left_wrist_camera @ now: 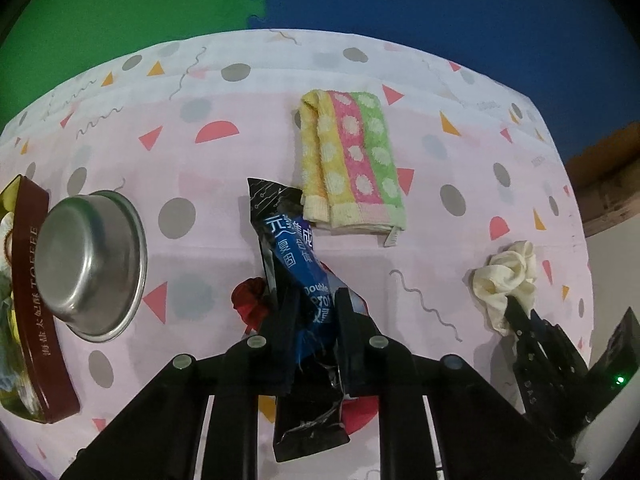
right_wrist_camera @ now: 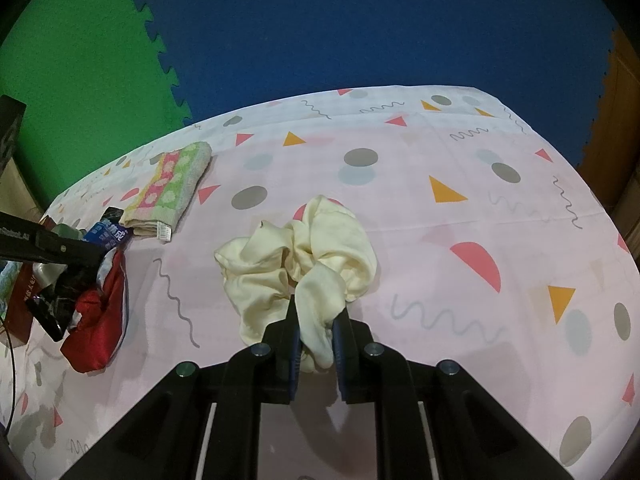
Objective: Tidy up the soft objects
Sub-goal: 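Grasp the blue-black snack packet with the left gripper while right holds scrunchie, then carry the snack packet into the gold tray and open the left gripper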
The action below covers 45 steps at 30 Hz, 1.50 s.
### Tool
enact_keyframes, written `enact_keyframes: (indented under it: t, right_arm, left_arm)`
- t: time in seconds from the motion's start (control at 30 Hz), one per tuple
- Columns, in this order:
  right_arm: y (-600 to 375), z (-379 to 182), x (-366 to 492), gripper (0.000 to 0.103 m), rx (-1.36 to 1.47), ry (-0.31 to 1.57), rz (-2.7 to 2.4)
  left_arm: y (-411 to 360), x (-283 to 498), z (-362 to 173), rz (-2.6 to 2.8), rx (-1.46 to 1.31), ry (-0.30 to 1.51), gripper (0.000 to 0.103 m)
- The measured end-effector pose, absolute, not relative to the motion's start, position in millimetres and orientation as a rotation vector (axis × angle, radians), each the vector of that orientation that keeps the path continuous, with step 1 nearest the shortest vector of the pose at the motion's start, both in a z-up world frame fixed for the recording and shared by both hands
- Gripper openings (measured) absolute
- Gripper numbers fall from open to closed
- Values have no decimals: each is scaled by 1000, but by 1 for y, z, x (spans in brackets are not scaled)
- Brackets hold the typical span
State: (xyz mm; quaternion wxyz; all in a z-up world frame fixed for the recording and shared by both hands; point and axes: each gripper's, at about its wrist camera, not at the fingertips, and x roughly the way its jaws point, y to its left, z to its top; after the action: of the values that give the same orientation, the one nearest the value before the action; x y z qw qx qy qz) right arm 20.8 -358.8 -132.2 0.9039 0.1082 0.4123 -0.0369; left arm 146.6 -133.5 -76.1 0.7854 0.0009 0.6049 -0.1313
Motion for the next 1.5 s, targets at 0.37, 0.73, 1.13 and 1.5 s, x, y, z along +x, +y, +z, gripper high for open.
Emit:
enact_keyframes:
  t: [0.37,0.73,1.13,1.5]
  right_arm:
    - [-359,-132,21,14,226,852,-75]
    - [-359,-132,21,14,226,852,-75]
    - [-358,-132,22,14,222,853,-78]
    - [-358,-132,22,14,217,855,-80]
  left_arm:
    - [-124,136,-55,-307,23,1259,14]
    - [-84,124,-22,-277,68,1185,15]
    - [44,134,2,-31,36,1125,15]
    - [159,144,-11,184,0,1132,15]
